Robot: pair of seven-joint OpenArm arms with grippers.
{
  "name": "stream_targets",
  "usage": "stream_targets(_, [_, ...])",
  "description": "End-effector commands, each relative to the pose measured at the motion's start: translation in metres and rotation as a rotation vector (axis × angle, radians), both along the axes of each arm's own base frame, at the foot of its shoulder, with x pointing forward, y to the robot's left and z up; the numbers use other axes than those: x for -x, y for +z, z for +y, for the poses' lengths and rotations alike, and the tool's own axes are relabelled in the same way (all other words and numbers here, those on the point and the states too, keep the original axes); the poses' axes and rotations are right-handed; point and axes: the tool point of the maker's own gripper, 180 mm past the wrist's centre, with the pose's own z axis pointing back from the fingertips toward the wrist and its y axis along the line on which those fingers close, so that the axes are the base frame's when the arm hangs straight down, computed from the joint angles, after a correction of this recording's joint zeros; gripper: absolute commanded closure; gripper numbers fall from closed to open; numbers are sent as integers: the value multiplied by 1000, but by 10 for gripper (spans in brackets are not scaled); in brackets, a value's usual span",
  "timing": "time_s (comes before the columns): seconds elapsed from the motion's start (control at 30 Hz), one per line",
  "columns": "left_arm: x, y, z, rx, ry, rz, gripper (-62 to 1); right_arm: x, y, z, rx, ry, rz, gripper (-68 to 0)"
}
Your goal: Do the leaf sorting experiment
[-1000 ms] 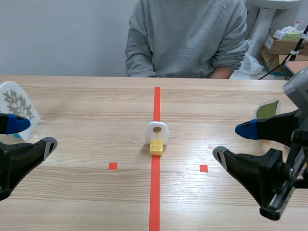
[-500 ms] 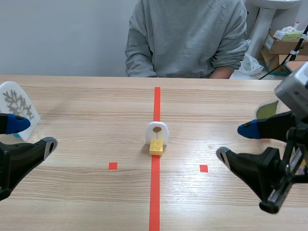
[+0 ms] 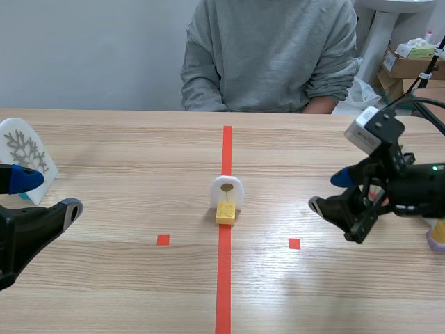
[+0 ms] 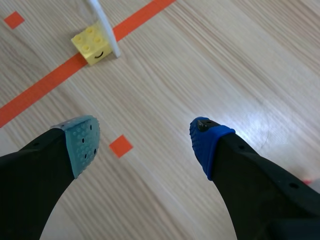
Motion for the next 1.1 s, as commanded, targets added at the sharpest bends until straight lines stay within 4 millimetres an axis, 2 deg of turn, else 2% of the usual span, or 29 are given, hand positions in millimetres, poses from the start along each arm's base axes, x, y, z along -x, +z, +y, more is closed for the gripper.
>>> stream_targets(0.0, [-1,6,-4,18,-5,-20,-428,-15,15,7,0,27,-52,-380])
stream_targets(0.17, [-1,6,-4,18,-3,-20,-428,-39,12,26,6,71,-56,-380])
stream_targets(0.33, [-1,5,-4,28,7,-19,-428,-52,7,50,7,113,-48,-380])
stream_targets(0.67, [-1,5,-4,31,9,-19,-428,-55,-11,90,8,180,-3,-380])
stream_targets(1.07, [-1,5,-4,31,9,-20,-428,-67,-20,111,-13,181,9,-380])
